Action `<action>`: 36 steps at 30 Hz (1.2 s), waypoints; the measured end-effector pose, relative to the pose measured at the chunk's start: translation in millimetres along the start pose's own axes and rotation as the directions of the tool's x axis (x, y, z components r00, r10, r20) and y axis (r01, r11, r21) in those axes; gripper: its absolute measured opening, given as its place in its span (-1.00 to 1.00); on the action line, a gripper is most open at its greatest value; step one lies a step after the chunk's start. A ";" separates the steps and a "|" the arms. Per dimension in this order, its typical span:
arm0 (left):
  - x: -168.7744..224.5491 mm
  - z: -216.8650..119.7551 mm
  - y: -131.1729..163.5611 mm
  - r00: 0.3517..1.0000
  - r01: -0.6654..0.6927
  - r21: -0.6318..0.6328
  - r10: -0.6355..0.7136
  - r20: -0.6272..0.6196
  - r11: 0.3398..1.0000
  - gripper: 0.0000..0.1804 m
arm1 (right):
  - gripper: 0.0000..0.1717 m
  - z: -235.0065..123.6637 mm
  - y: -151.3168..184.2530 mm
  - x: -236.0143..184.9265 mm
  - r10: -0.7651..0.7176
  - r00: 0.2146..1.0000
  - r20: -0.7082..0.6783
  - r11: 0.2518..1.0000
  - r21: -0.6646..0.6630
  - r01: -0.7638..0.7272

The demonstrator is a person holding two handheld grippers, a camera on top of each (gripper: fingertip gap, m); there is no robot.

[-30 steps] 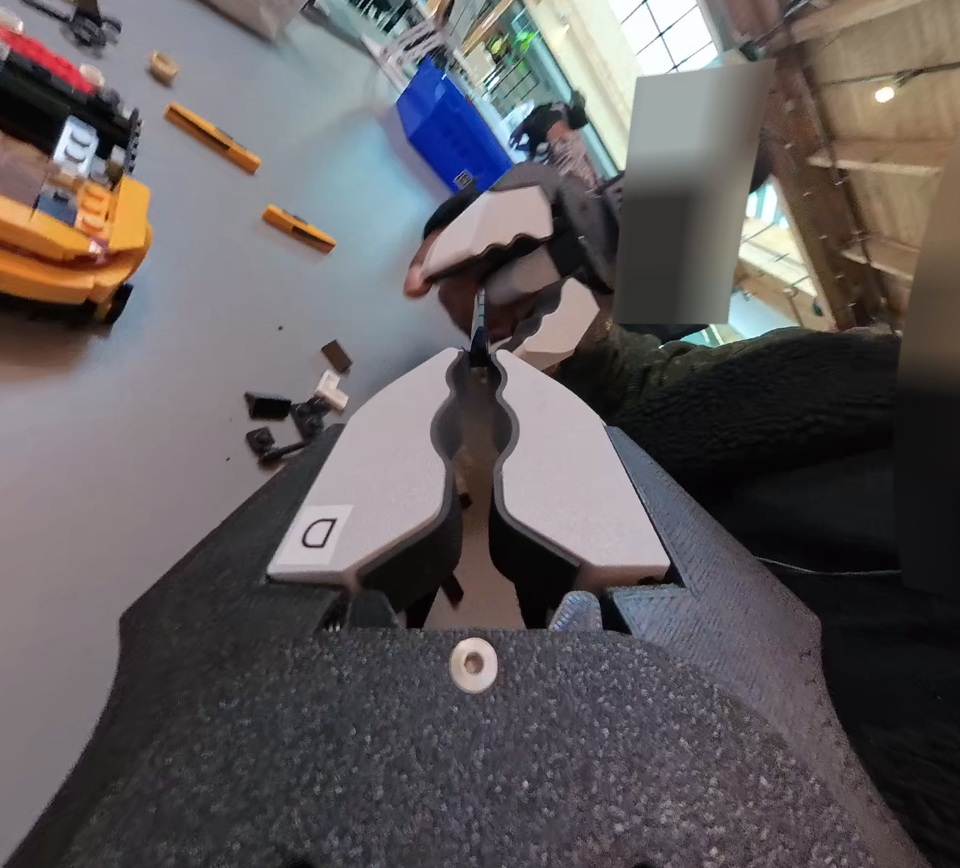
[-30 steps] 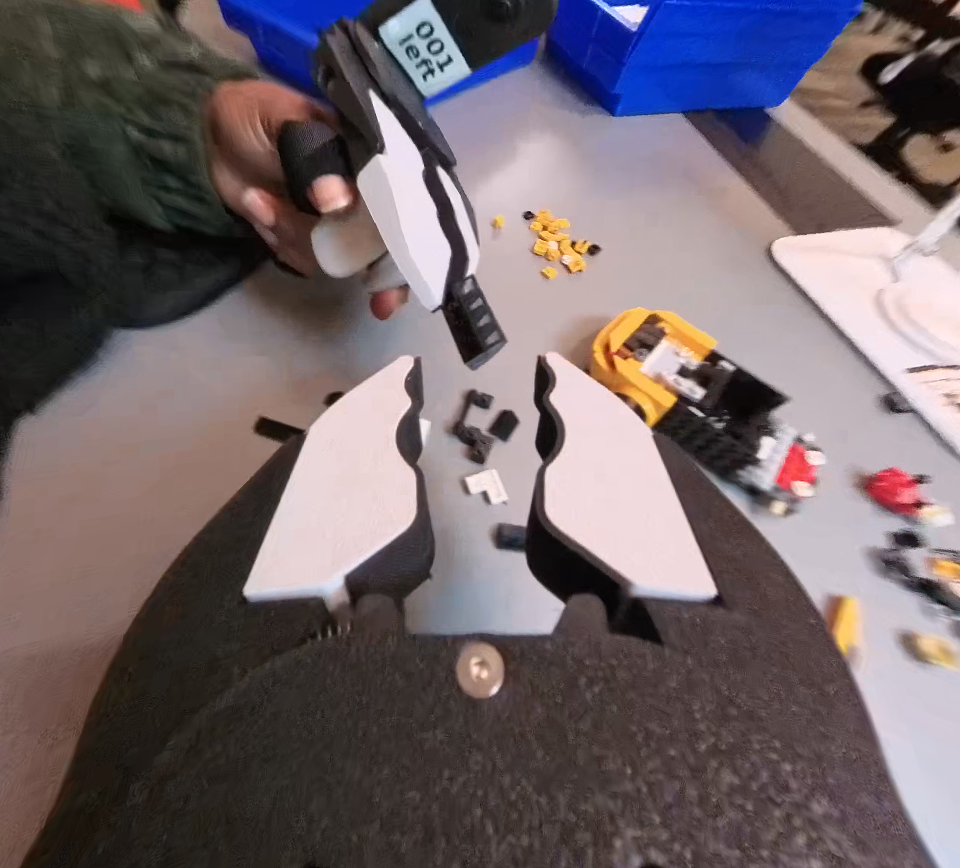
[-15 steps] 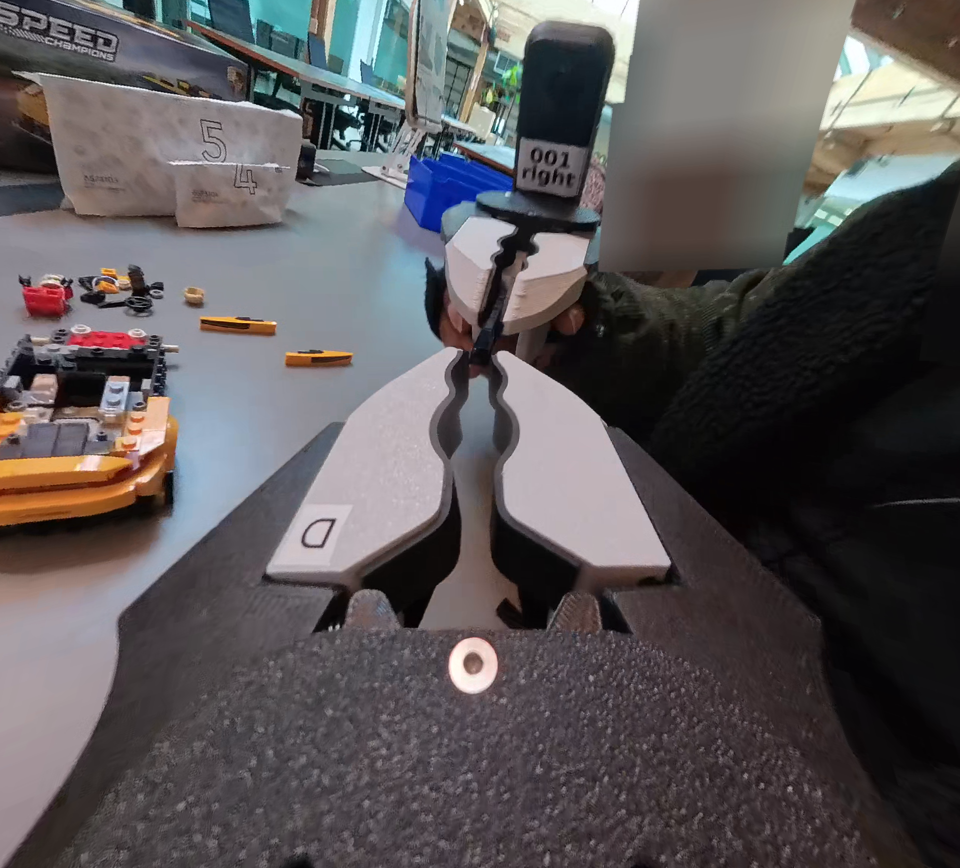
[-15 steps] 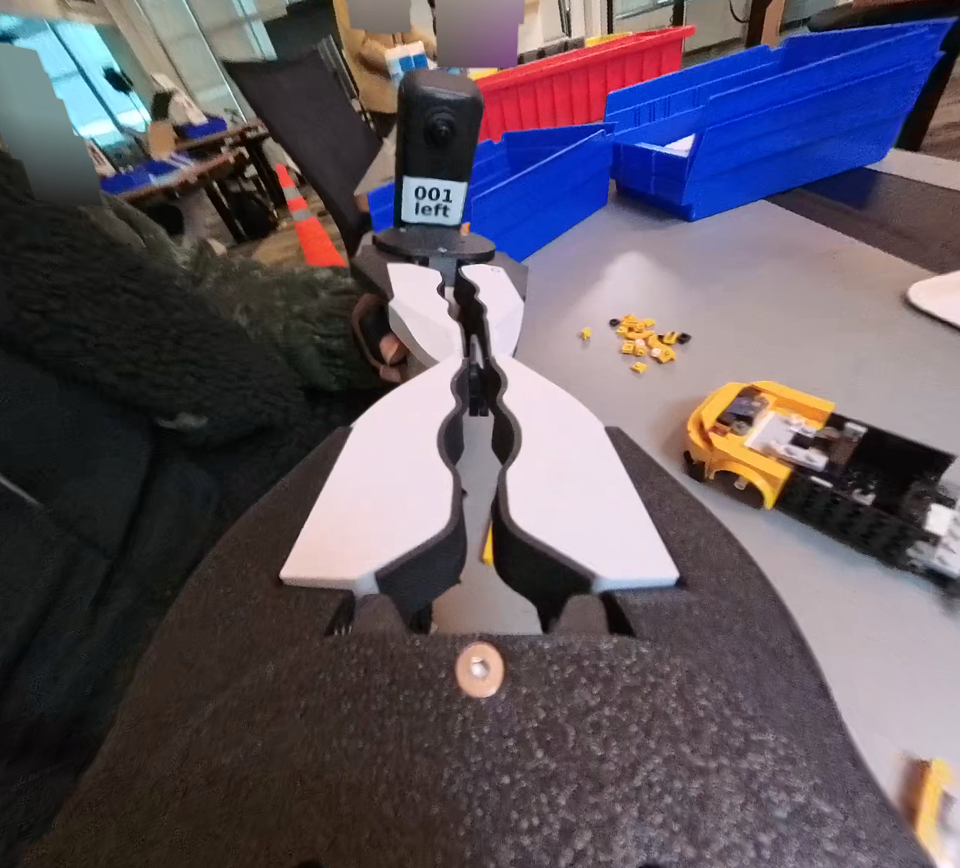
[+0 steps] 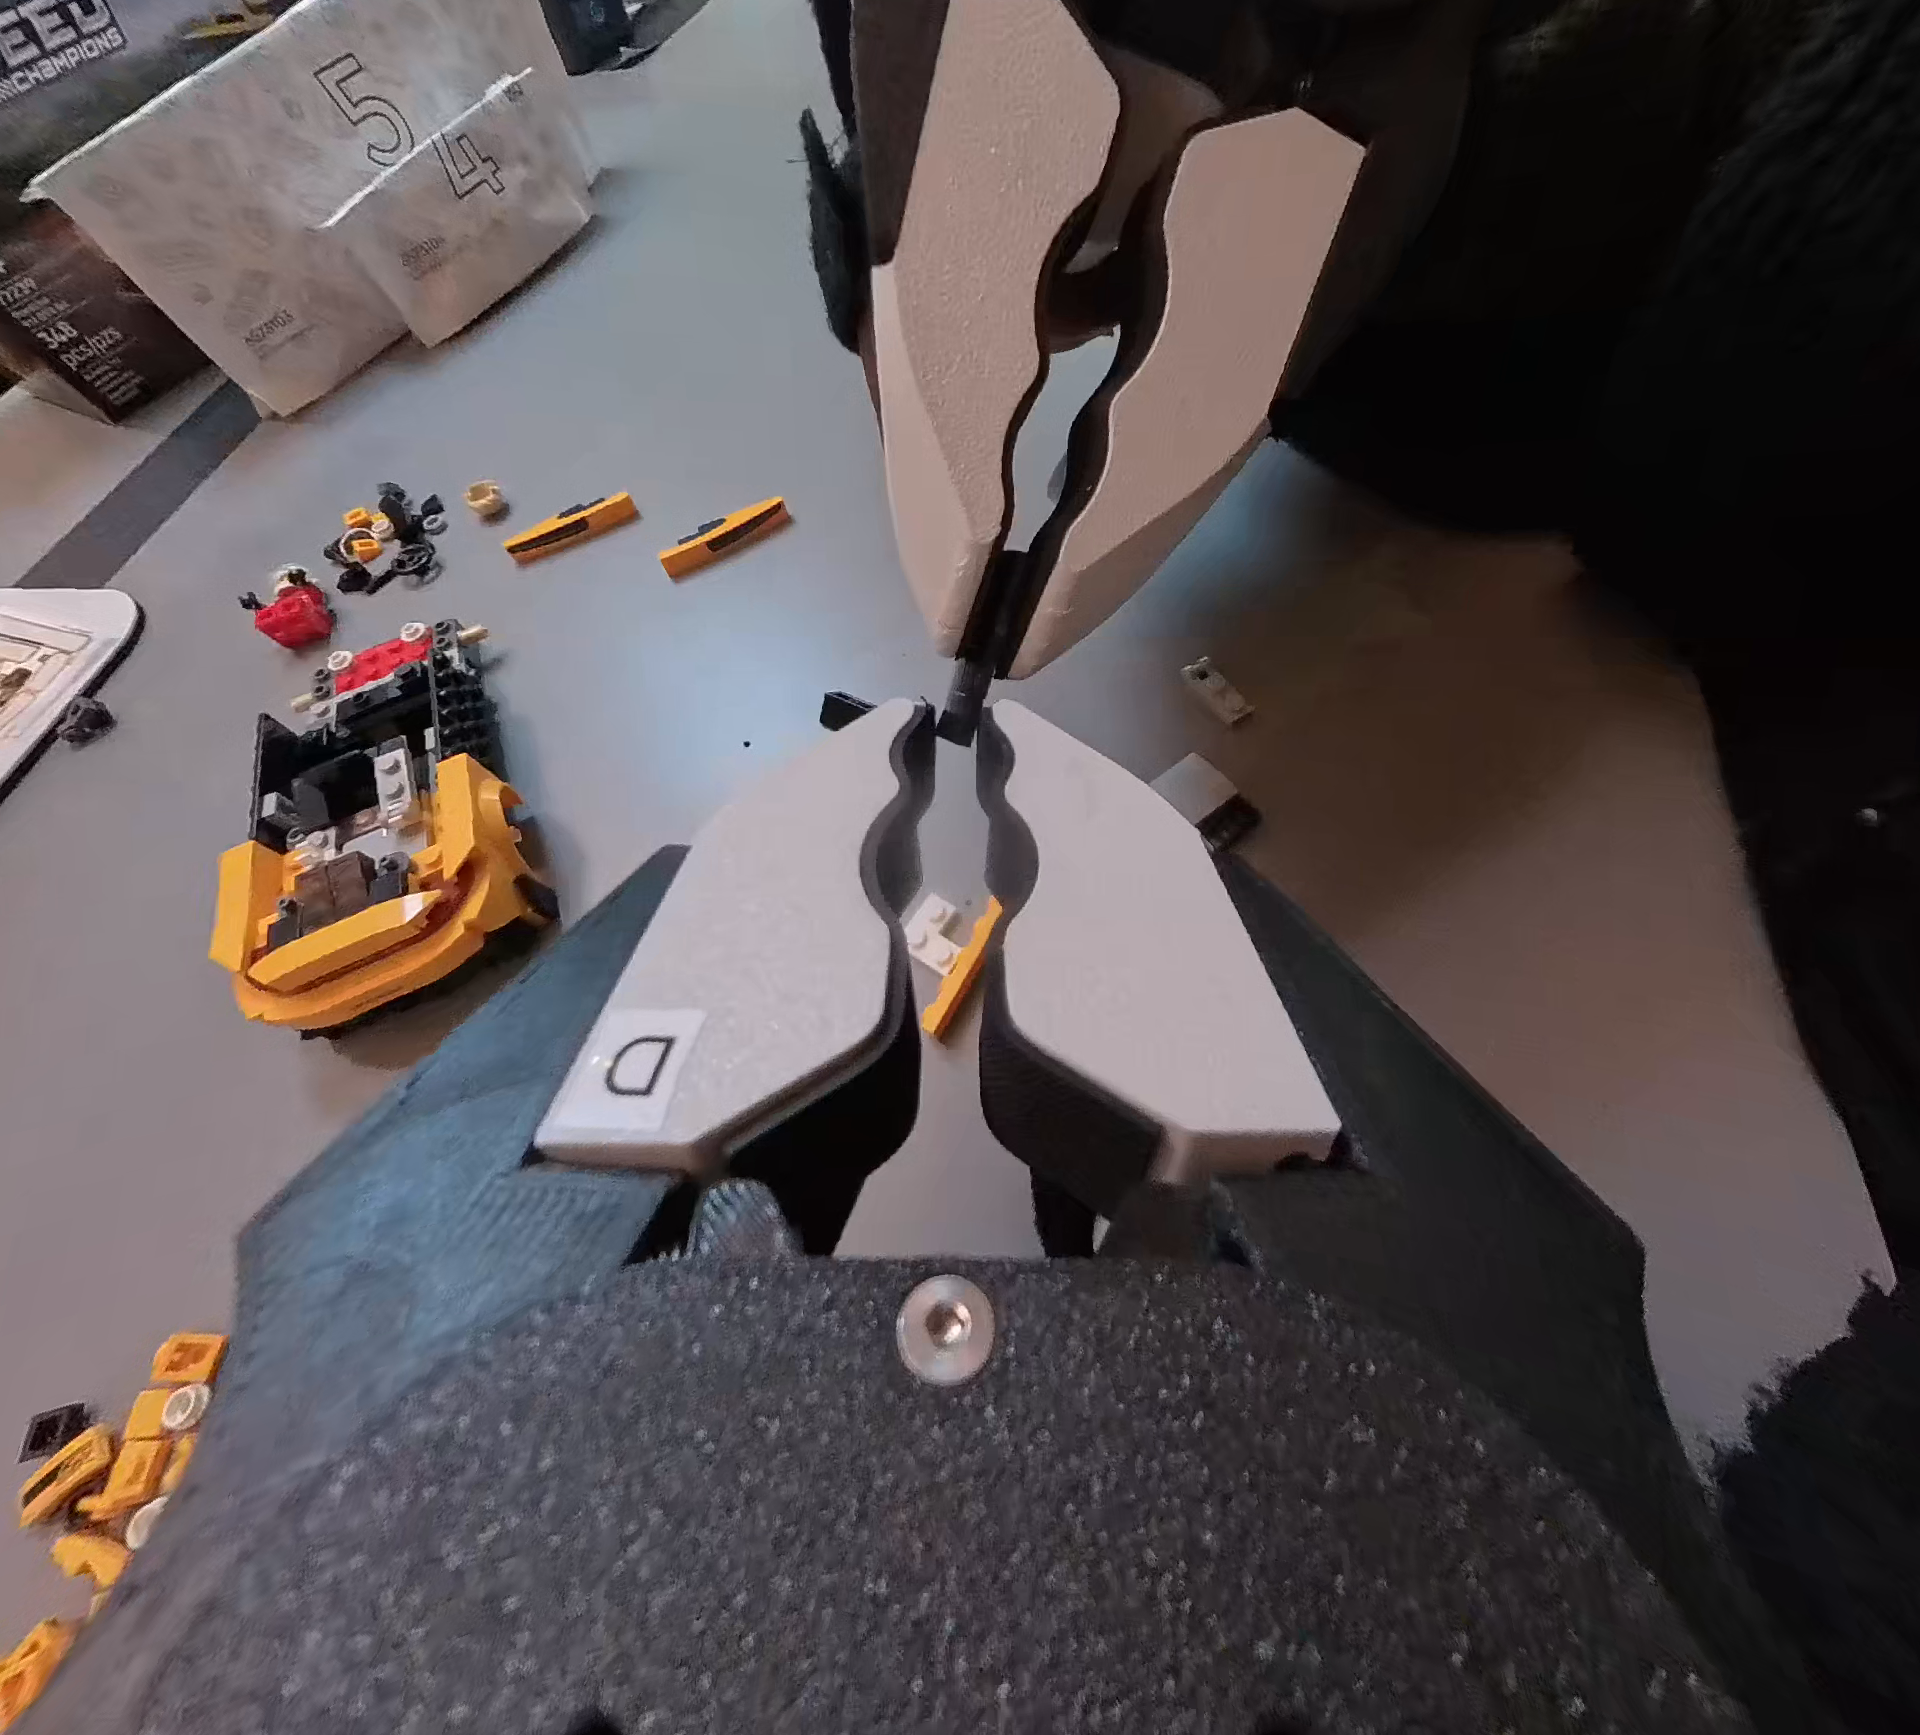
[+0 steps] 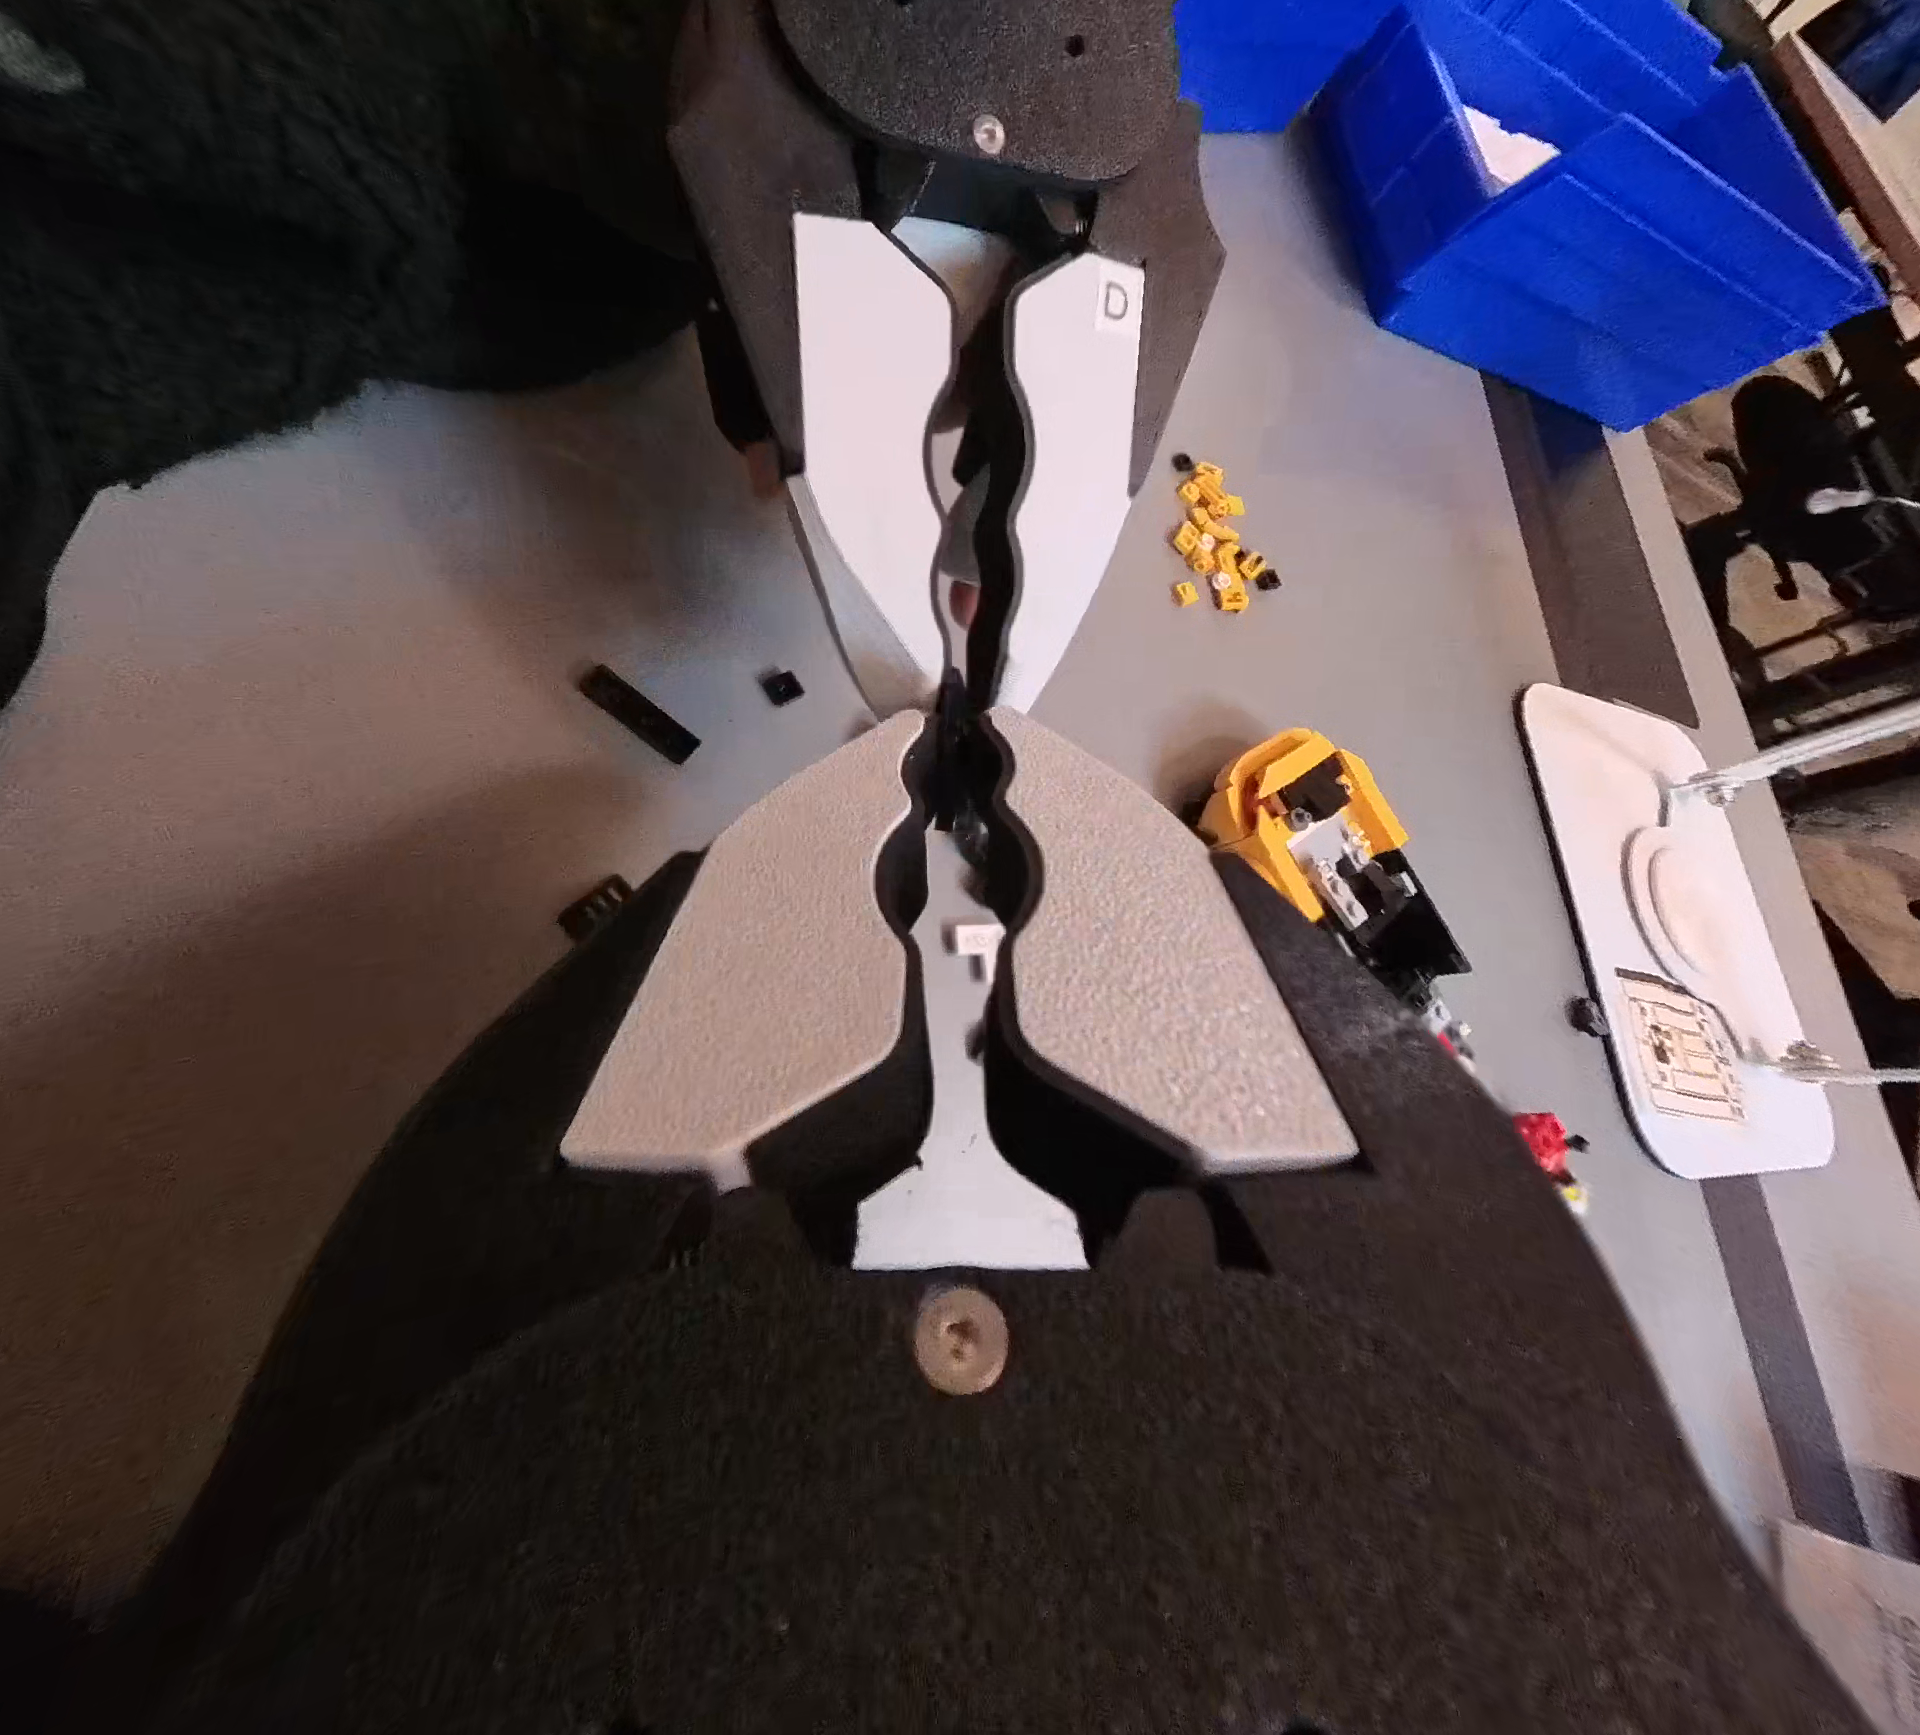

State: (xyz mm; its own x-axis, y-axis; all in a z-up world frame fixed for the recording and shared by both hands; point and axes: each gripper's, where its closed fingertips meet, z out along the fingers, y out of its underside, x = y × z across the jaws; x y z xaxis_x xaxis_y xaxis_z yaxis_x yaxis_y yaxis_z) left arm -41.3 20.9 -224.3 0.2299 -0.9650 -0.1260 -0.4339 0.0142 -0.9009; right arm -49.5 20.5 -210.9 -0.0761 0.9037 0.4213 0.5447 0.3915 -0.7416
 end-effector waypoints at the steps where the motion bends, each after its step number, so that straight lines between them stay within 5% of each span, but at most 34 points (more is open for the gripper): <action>1: 0.2 -0.2 -0.9 1.000 0.003 0.006 -0.003 -0.003 1.000 -0.92 | -0.94 -0.5 -0.7 0.3 -0.007 1.000 -0.002 1.000 0.003 0.007; 10: -21.7 -16.5 -26.9 0.988 -0.018 0.189 -0.012 0.152 0.982 -0.92 | -0.82 -15.3 -12.9 29.3 0.256 0.964 -0.073 0.954 0.182 -0.239; 16: -13.0 -16.2 -32.8 0.995 0.017 0.247 -0.041 0.090 0.969 -0.92 | -0.88 -17.3 -22.1 26.5 0.268 0.962 -0.044 0.938 0.241 -0.250; 28: 1.4 -7.2 -23.9 1.000 0.030 0.145 -0.031 0.006 0.989 -0.94 | -0.92 -4.4 2.2 5.4 0.181 0.983 0.014 0.983 0.006 -0.181; 33: 0.6 -5.8 -21.8 0.981 0.192 0.110 -0.188 -0.047 0.975 -0.95 | -0.92 -3.3 4.4 4.5 0.213 0.976 0.036 0.977 0.005 -0.214; 36: -8.4 -6.5 -24.9 0.898 0.438 0.152 -0.424 -0.119 0.886 -0.95 | -0.85 -4.5 5.3 14.9 0.202 0.979 -0.033 0.979 0.031 -0.201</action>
State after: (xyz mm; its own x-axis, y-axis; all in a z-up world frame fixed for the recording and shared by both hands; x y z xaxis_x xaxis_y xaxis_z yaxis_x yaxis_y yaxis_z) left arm -38.0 27.0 -198.1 0.2866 -0.9038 0.3180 -0.1510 -0.3703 -0.9165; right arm -44.0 35.3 -206.2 0.0633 0.9579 0.2801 0.5226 0.2073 -0.8270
